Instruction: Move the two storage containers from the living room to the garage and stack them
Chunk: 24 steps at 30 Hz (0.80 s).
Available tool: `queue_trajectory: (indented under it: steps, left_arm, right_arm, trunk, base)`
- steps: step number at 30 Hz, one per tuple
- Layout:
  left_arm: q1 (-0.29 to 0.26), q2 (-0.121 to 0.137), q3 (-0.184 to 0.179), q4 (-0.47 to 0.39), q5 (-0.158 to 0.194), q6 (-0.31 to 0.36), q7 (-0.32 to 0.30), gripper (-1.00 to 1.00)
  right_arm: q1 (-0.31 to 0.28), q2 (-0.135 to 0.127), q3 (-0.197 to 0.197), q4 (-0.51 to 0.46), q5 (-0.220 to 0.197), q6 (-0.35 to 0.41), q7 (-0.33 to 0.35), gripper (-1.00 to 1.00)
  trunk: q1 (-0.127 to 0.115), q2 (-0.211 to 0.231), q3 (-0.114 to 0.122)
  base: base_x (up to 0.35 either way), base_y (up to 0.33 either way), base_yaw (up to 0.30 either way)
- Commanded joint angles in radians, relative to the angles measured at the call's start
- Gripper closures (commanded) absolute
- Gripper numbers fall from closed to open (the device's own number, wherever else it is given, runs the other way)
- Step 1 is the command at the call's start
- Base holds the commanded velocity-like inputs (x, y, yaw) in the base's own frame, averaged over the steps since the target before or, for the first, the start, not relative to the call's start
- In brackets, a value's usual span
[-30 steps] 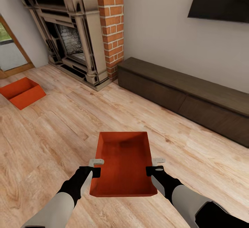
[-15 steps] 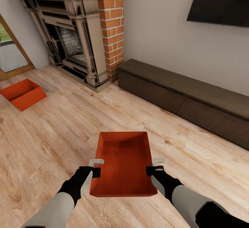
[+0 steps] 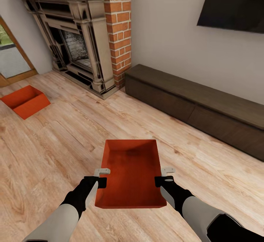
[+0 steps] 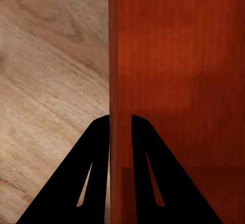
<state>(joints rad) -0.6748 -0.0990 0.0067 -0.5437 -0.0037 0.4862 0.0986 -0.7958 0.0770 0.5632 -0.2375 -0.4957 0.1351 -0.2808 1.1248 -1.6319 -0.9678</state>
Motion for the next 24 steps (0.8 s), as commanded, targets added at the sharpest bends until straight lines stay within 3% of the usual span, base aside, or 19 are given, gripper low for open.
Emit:
queue_trajectory:
  steps: [1, 24]
  left_arm:
    - [0.0, 0.0, -0.001, -0.002, -0.032, 0.008, 0.01, 1.0]
    - [0.0, 0.001, 0.001, -0.001, -0.032, 0.008, 0.01, 1.0]
  right_arm:
    - [0.0, 0.0, 0.022, -0.002, -0.017, 0.006, -0.006, 1.0]
    - [0.0, 0.003, 0.024, -0.003, -0.015, 0.004, -0.012, 1.0]
  trunk:
    - [-0.004, 0.007, 0.003]
    - [-0.092, 0.168, 0.075]
  base:
    - [0.0, 0.0, 0.0]
    - [0.0, 0.0, 0.0]
